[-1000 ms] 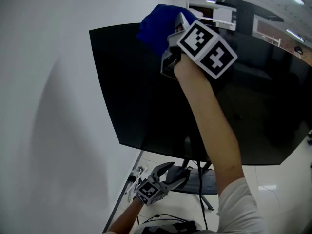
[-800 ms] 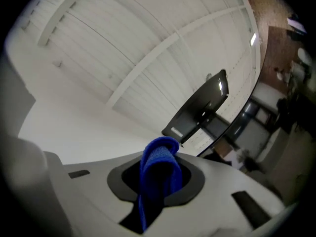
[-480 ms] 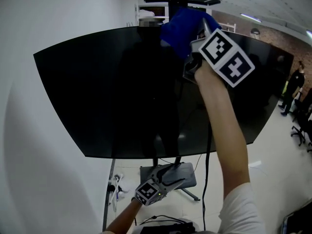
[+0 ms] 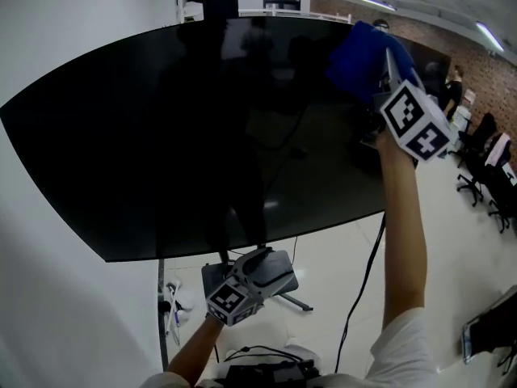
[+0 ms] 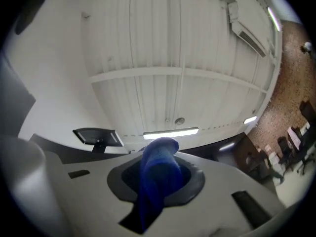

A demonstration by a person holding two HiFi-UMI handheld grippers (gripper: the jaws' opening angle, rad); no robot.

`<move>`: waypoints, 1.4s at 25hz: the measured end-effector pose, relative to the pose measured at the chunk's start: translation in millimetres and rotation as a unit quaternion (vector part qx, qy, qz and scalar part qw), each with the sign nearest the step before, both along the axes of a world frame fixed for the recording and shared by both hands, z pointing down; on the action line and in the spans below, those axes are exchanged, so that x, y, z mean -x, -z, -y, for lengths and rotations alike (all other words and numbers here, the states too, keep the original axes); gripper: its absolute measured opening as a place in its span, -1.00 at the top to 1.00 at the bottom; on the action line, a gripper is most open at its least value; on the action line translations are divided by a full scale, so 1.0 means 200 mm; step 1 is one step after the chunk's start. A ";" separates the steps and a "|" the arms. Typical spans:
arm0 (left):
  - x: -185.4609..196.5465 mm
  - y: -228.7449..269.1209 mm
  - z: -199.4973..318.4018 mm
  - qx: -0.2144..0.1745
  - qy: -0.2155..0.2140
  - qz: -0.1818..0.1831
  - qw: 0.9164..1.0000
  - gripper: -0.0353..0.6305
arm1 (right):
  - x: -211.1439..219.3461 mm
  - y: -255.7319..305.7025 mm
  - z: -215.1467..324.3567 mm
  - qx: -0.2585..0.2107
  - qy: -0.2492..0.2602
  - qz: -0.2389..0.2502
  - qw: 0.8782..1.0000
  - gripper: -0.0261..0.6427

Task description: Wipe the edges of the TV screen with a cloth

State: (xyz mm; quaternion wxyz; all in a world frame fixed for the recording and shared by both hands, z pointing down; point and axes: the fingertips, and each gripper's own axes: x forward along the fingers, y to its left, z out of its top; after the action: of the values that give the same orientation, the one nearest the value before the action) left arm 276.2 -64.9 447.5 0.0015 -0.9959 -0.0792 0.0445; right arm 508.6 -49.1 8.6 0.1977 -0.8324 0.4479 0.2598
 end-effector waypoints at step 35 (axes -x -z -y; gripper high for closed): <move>0.38 -0.28 0.60 0.005 0.334 0.002 0.942 -0.01 | 0.68 -2.43 0.33 0.246 0.228 0.049 0.941 0.72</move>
State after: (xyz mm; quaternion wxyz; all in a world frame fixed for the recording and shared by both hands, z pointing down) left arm 200.5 -185.5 503.1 0.0113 -0.9651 0.2586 0.0398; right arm 371.8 -115.4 494.4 0.0624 -0.7421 0.6656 0.0486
